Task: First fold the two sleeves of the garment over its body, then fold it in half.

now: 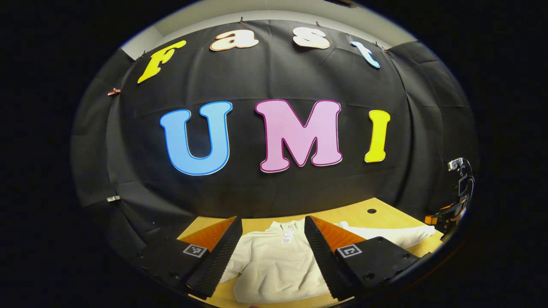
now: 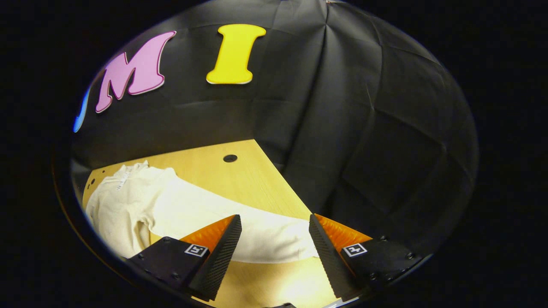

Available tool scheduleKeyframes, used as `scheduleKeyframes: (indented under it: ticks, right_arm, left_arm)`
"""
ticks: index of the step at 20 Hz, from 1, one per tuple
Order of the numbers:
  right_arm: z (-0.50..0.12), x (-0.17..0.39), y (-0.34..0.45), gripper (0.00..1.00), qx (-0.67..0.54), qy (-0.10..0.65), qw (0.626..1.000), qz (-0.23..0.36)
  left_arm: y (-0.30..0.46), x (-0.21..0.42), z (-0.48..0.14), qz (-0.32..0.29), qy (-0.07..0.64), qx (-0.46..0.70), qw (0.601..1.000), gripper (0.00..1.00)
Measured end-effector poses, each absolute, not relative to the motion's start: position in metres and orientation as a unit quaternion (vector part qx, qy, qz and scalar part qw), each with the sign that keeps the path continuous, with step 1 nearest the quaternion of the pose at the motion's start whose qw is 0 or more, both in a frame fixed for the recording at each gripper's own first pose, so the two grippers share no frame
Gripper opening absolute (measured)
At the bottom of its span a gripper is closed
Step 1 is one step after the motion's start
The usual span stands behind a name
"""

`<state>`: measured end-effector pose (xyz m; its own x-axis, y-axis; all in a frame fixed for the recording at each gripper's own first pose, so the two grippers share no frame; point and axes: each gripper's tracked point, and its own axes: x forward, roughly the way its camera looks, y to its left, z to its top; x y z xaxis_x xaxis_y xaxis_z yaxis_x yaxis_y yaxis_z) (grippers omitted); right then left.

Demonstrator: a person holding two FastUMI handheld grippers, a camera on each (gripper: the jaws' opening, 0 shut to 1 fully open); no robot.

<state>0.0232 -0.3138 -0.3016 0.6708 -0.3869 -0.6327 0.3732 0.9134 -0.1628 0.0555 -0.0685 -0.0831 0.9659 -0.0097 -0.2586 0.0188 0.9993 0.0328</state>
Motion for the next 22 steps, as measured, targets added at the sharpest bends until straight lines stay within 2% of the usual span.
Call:
scheduleKeyframes:
  ticks: [4,10,14,18,20,21,22]
  right_arm:
    - [-0.347,0.004,-0.348,0.98,-0.021,0.406,0.882,-0.239]
    - [-0.391,-0.016,-0.369,0.98,0.015,0.455,0.845,-0.281]
    - [-0.411,-0.023,-0.373,0.98,0.027,0.475,0.832,-0.285]
    - [-0.407,-0.026,-0.372,0.97,0.031,0.467,0.840,-0.273]
    - [-0.407,-0.026,-0.369,0.90,0.045,0.463,0.843,-0.269]
    - [-0.410,-0.023,-0.361,0.77,0.060,0.458,0.846,-0.266]
    - [-0.412,-0.020,-0.355,0.73,0.072,0.457,0.846,-0.263]
  left_arm:
    - [-0.075,0.071,-0.091,-0.006,0.141,0.027,0.990,0.94]
    - [-0.091,0.075,-0.098,-0.016,0.152,0.039,0.988,0.95]
    - [-0.100,0.076,-0.101,-0.020,0.157,0.041,0.986,0.95]
    - [-0.106,0.079,-0.098,-0.024,0.151,0.043,0.987,0.95]
    - [-0.109,0.080,-0.098,-0.026,0.151,0.040,0.987,0.95]
    - [-0.109,0.080,-0.098,-0.024,0.151,0.040,0.987,0.95]
    - [-0.108,0.080,-0.098,-0.022,0.150,0.039,0.988,0.95]
